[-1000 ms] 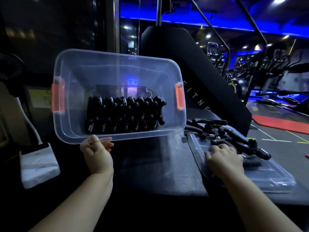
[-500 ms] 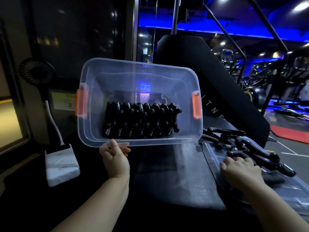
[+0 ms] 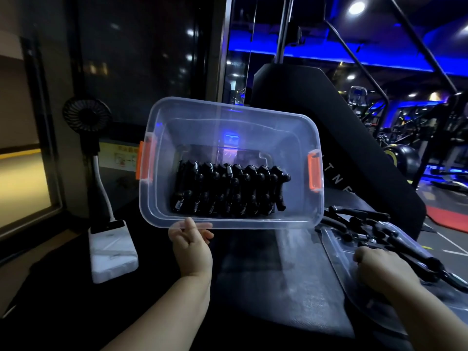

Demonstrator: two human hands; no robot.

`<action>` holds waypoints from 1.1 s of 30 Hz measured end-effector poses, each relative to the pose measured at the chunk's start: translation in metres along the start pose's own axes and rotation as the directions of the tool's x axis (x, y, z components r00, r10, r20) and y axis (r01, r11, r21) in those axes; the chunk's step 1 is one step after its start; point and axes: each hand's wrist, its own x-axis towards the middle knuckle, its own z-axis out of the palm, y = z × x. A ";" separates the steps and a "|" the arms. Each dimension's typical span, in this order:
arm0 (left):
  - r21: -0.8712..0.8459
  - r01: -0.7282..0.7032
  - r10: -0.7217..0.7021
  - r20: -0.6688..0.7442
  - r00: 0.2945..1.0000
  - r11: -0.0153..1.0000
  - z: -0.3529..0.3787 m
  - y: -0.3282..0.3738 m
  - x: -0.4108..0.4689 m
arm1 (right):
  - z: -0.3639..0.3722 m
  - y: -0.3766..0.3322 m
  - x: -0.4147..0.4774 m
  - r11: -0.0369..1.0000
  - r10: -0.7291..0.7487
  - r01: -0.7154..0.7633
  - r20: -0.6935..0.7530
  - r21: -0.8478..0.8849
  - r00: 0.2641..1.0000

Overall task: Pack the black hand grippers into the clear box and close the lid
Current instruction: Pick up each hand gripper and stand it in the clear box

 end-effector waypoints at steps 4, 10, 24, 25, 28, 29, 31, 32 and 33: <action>0.002 0.005 -0.005 0.003 1.000 1.000 0.000 0.000 0.000 | -0.014 -0.003 0.001 0.998 0.051 -0.050 0.006 -0.045 0.999; -0.001 0.000 0.000 0.016 1.000 1.000 0.000 0.000 0.000 | -0.032 -0.017 0.010 1.000 0.019 -0.018 0.123 -0.015 0.992; 0.003 0.018 -0.018 0.026 0.999 1.000 -0.001 0.005 -0.004 | -0.019 -0.067 -0.003 0.974 -0.164 0.172 -0.062 0.149 0.985; 0.002 0.021 -0.021 0.026 0.999 1.000 -0.001 0.005 -0.004 | -0.019 -0.069 -0.005 0.970 -0.173 0.182 -0.069 0.163 0.983; 0.007 0.024 -0.024 0.024 0.999 1.000 0.000 0.004 -0.003 | -0.020 -0.084 -0.014 0.956 -0.225 0.235 -0.074 0.173 0.971; 0.010 0.024 -0.024 0.025 0.999 1.000 0.000 0.004 -0.003 | -0.020 -0.091 -0.017 0.953 -0.247 0.255 -0.069 0.166 0.967; 0.011 0.027 -0.027 0.029 0.999 1.000 -0.001 0.004 -0.004 | -0.018 -0.105 -0.023 0.949 -0.276 0.283 -0.063 0.142 0.959; 0.010 0.028 -0.029 0.029 0.999 1.000 -0.001 0.004 -0.004 | -0.016 -0.110 -0.025 0.948 -0.289 0.294 -0.060 0.119 0.955; 0.008 0.030 -0.030 0.027 0.999 1.000 -0.001 0.004 -0.004 | -0.014 -0.115 -0.027 0.947 -0.302 0.307 -0.063 0.092 0.951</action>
